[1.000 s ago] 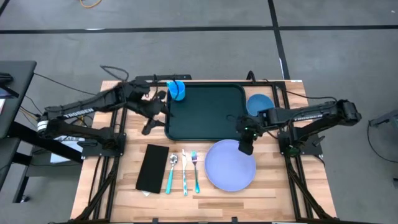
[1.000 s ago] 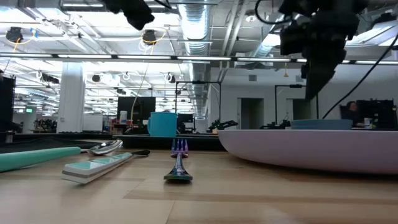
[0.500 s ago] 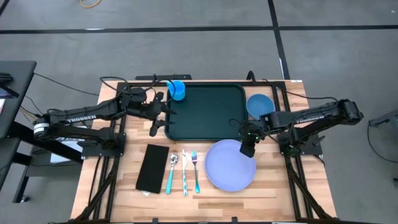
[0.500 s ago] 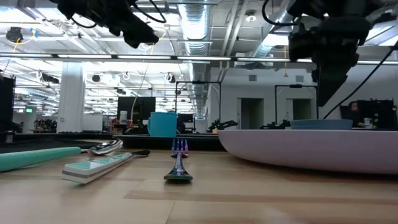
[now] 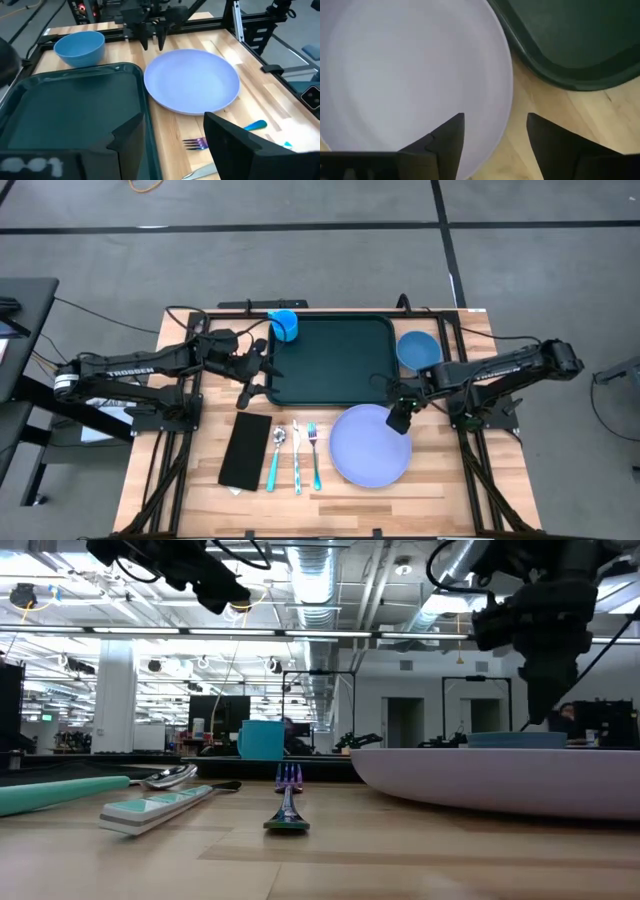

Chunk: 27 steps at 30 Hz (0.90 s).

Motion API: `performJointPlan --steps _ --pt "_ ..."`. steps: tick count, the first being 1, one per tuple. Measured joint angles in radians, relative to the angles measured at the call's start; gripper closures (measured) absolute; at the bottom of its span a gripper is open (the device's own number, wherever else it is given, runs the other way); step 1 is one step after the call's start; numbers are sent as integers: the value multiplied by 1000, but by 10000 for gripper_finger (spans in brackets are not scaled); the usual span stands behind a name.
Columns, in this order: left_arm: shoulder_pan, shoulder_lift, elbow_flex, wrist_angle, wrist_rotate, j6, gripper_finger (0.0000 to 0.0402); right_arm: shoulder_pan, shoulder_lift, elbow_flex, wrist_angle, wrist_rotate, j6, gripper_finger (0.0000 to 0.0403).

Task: Set up tray
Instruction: Put the purple plate on the tray

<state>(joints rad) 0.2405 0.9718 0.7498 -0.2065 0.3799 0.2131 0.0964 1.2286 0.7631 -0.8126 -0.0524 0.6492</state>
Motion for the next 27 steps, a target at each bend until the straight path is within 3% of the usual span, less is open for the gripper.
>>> performJointPlan --steps 6,20,27 --pt "0 0 0 11 0 0 210 26 51 -1 -32 0 7 199" --pt "-6 3 1 18 -1 0 210 41 314 1 31 -52 -79 207" --pt "-6 3 1 18 -1 0 210 40 347 4 34 -63 -88 219"
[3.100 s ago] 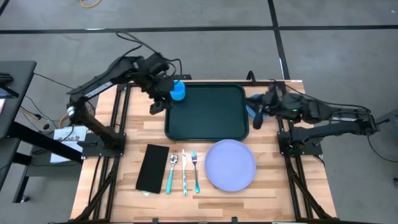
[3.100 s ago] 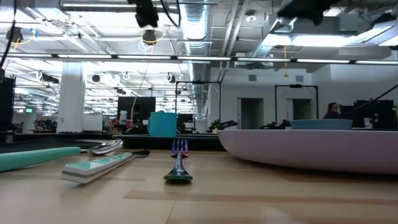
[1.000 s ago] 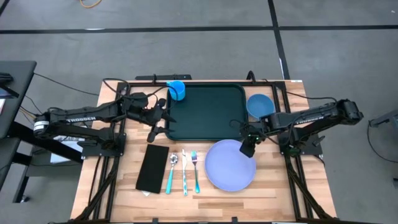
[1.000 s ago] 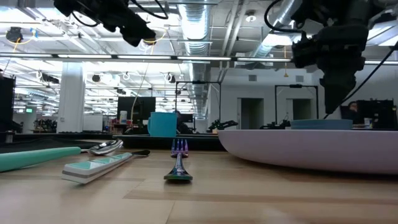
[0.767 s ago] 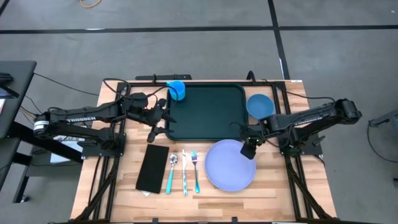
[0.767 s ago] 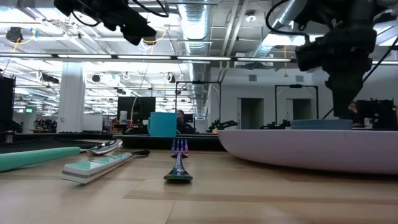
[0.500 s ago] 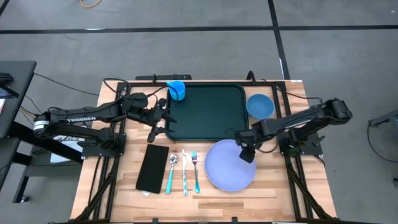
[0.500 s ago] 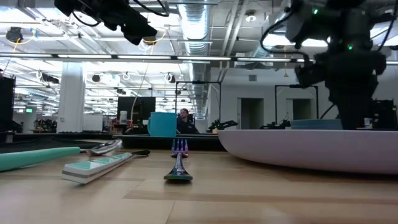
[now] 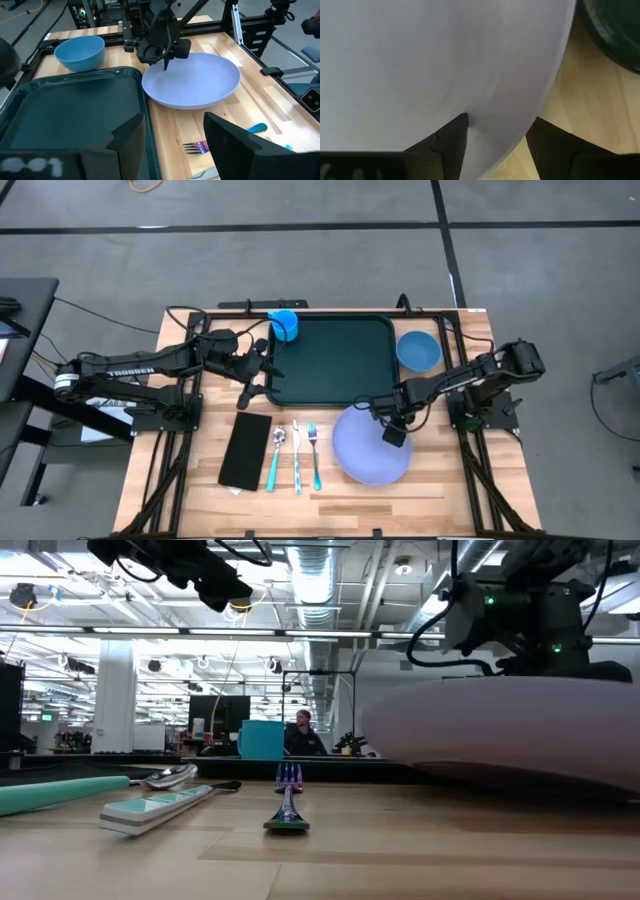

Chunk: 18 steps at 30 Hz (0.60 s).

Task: Set up tray
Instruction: Put the purple plate on the tray

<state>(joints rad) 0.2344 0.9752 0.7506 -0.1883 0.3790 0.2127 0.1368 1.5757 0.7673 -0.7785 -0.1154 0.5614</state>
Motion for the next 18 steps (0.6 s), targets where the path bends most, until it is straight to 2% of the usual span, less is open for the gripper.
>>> performJointPlan --steps 3,13,18 --pt "0 0 0 0 0 0 210 0 -10 -3 0 -5 4 248" --pt "0 0 0 0 0 0 210 -9 -77 -4 -4 -61 2 388" --pt "0 0 0 0 0 0 210 -45 -117 -4 -7 -131 -12 390"
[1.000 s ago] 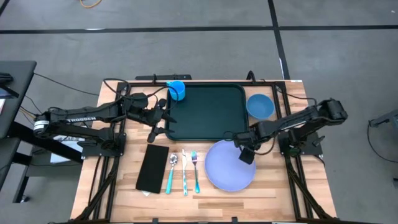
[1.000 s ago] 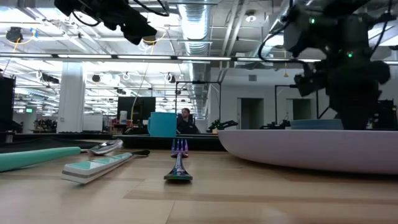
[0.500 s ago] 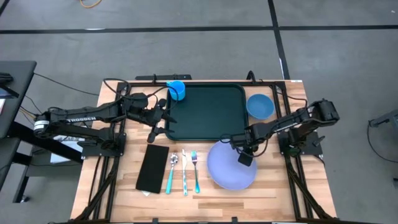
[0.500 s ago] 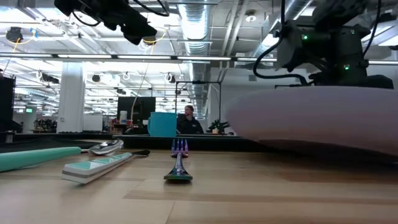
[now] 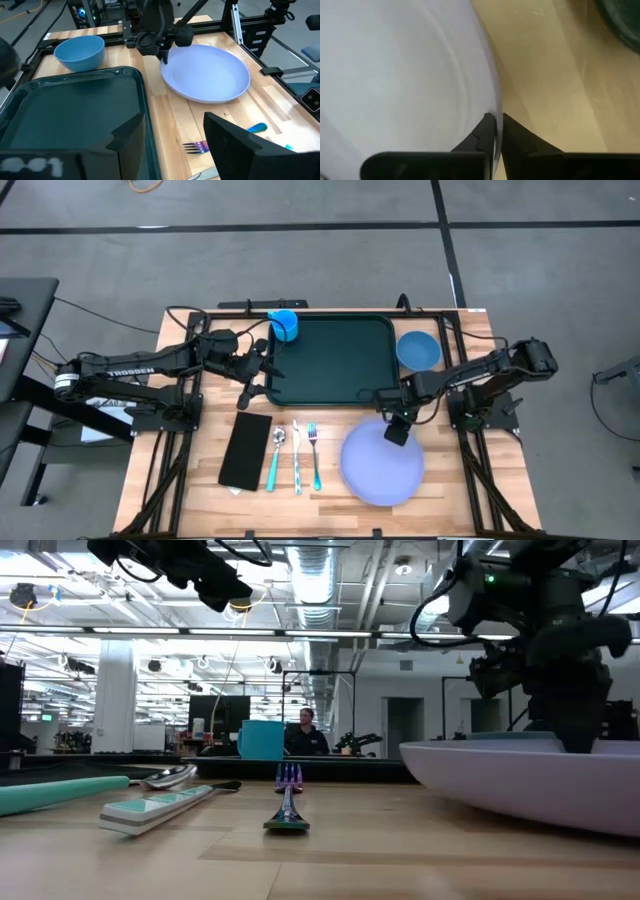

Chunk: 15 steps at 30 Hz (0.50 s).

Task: Set up tray
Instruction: Put the purple plate on the tray

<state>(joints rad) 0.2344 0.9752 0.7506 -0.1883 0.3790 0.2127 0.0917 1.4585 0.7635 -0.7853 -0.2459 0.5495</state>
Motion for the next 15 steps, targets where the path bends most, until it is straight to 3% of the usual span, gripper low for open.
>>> performJointPlan --steps 15 --pt "0 0 0 0 0 1 210 -184 -60 145 -59 -41 -133 399"
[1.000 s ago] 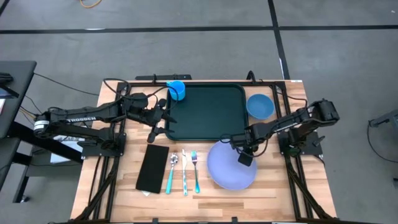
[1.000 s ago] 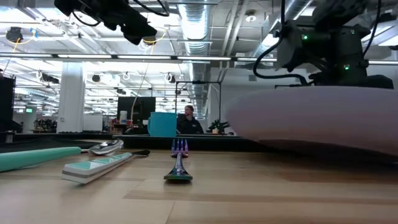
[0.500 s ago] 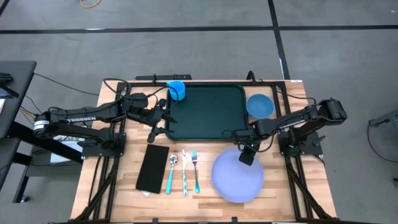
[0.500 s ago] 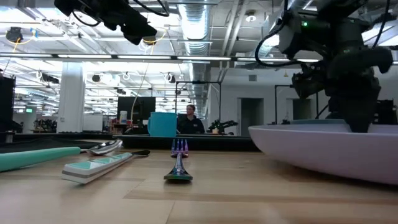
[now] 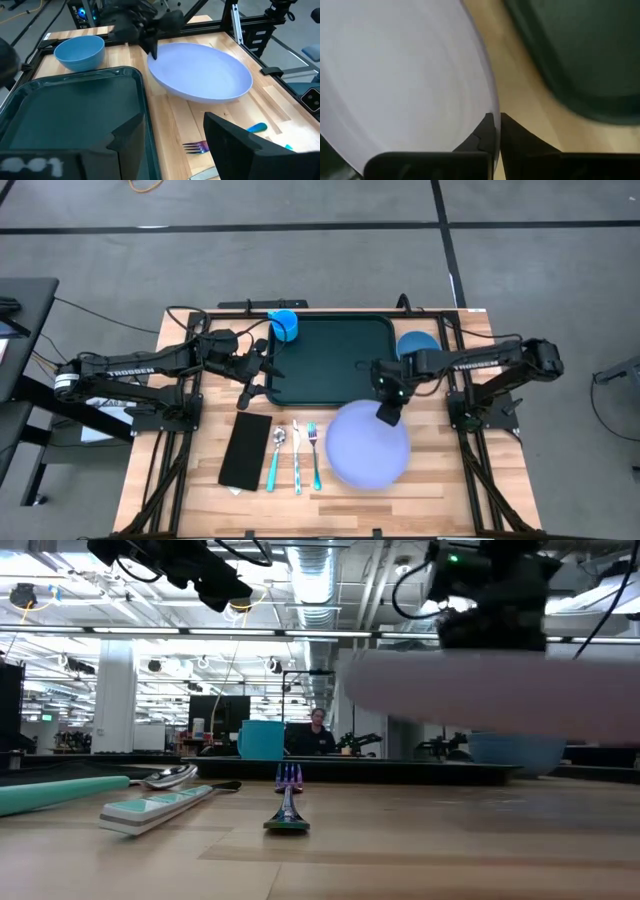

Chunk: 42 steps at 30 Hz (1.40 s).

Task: Set up tray
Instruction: Put the purple plate on the tray

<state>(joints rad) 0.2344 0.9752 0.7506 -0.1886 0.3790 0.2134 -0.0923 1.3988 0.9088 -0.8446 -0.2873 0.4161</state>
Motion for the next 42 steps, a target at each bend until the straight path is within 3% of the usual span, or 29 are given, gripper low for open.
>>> performJointPlan --steps 11,25,42 --pt "0 0 0 5 1 0 210 -237 132 283 -94 1 -209 400" --pt "0 0 0 4 2 3 210 -465 576 712 -289 0 -527 400" --pt "0 0 0 0 1 31 210 -611 900 1078 -466 -1 -610 401"
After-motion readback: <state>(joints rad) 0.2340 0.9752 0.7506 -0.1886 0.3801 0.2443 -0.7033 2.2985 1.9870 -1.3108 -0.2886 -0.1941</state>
